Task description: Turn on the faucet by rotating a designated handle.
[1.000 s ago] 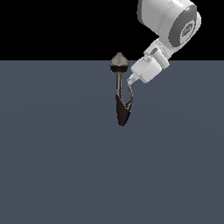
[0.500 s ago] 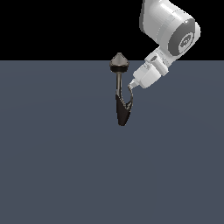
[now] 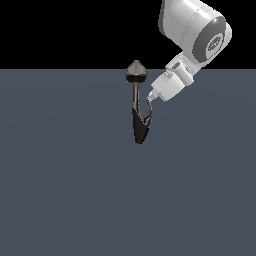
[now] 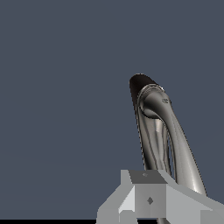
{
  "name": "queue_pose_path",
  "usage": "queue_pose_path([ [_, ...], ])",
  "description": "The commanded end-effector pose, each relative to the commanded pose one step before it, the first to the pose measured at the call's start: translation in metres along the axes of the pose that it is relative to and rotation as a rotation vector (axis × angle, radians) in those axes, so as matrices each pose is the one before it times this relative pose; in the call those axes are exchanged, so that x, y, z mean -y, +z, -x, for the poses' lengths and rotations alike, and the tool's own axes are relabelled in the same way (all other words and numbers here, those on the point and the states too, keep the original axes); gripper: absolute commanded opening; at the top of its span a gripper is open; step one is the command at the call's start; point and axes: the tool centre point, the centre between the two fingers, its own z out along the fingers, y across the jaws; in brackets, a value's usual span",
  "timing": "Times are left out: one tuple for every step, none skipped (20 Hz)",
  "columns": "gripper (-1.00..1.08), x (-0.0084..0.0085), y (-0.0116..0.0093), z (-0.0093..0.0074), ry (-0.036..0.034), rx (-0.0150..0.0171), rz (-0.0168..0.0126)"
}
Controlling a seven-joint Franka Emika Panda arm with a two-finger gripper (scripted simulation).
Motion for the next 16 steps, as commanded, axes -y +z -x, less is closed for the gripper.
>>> queue_pose_path([
  [-1.00,-0.00651,-0.00013,0.00201,0.00019,0.00004,-0.00033],
  [-1.00,-0.00258,0.00003,0.00087,0.00000,0.00000,0.00000],
  [-1.00,-0.00259,0.00003,0.00088,0.00000,0.00000,0.00000],
  [-1.00,-0.00261,0.00002,0.00089,0.00000,0.00000,0.00000],
  [-1.00,-0.00263,0.00002,0.00089,0.00000,0.00000,0.00000],
  [-1.00,-0.00265,0.00002,0.00090,0.00000,0.00000,0.00000],
  [-1.00,-0.00267,0.00002,0.00091,0.00000,0.00000,0.00000],
  [-1.00,-0.00269,0.00002,0.00091,0.00000,0.00000,0.00000],
  [-1.00,-0.00270,0.00002,0.00092,0.00000,0.00000,0.00000],
  [-1.00,-0.00275,-0.00022,0.00073,0.00030,0.00014,-0.00036],
  [-1.00,0.00000,0.00000,0.00000,0.00000,0.00000,0.00000],
  [-1.00,0.00538,-0.00182,-0.00554,0.00359,-0.00596,-0.01020],
  [-1.00,-0.00331,0.00008,-0.00105,-0.00020,0.00034,0.00057],
  [-1.00,-0.00333,0.00015,-0.00104,-0.00025,0.00041,0.00070],
  [-1.00,-0.00337,0.00008,-0.00107,-0.00020,0.00034,0.00057],
  [-1.00,-0.00340,0.00008,-0.00108,-0.00020,0.00034,0.00057],
])
